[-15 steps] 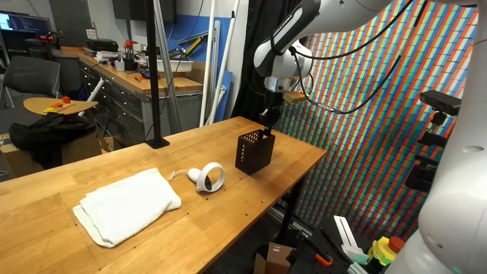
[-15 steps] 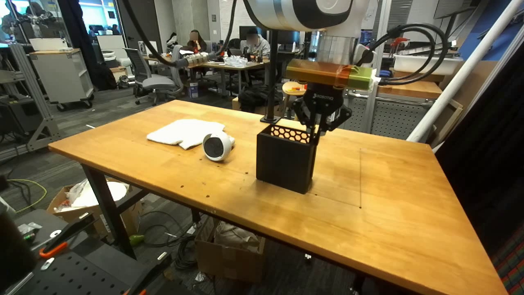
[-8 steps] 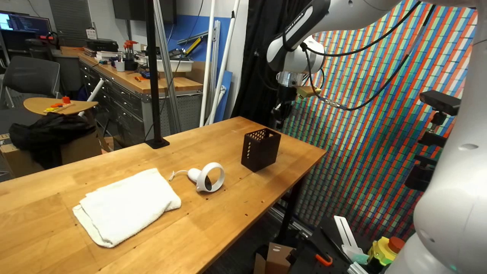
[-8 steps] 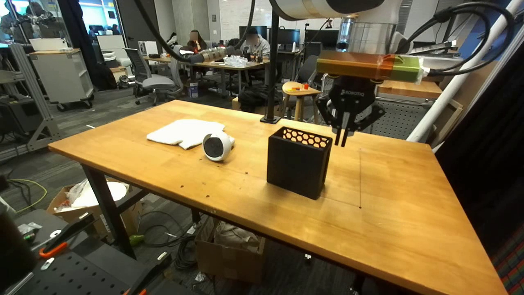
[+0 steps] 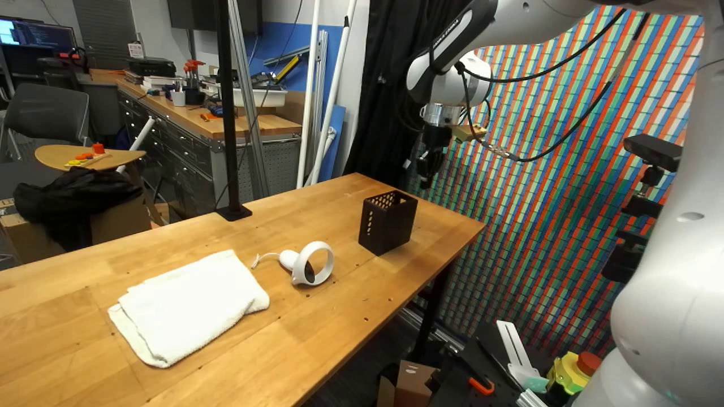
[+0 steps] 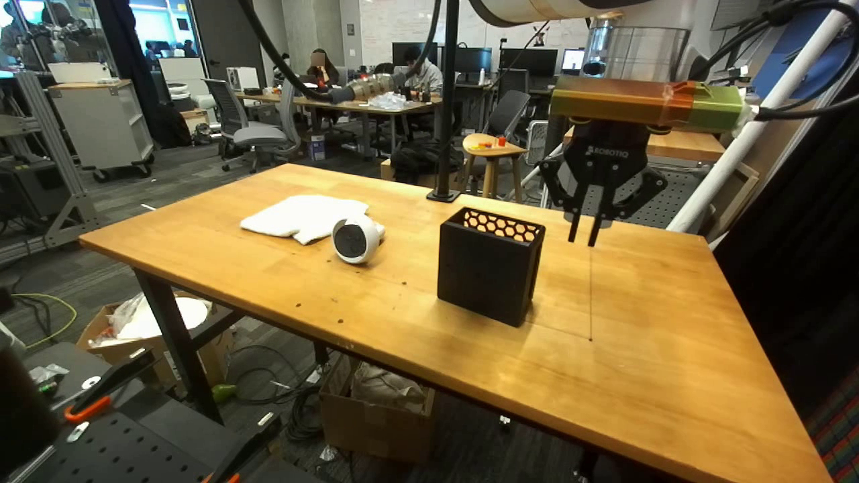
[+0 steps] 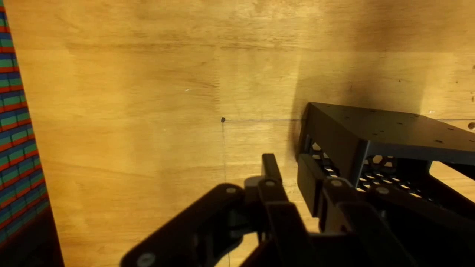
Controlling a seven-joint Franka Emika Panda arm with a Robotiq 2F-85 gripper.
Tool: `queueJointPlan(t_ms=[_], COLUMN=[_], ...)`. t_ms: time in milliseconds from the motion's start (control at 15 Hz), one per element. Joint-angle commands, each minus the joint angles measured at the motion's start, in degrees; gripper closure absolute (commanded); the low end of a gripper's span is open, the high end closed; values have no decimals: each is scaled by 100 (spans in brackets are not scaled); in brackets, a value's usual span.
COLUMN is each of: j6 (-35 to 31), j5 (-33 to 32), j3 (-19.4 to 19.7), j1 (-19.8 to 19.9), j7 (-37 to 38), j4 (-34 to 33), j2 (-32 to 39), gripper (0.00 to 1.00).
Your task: Put the towel inside the black box
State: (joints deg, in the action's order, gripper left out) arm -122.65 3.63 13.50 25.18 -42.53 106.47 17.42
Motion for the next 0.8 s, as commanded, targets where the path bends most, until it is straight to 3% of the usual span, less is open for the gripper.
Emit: queueJointPlan(t_ms=[0, 67, 333, 400, 467, 733], j6=[25, 31, 42, 42, 45, -9], j5=[3, 2, 1, -12, -18, -77], j3=[7, 7, 8, 10, 13, 12], j1=[-7, -7, -7, -20, -30, -109], j7=[-4, -7, -8, 19, 51, 211], j4=[-27, -31, -35, 9, 46, 262], j2=[9, 9, 9, -40, -75, -231], gripper=[70, 63, 63, 38, 37, 9])
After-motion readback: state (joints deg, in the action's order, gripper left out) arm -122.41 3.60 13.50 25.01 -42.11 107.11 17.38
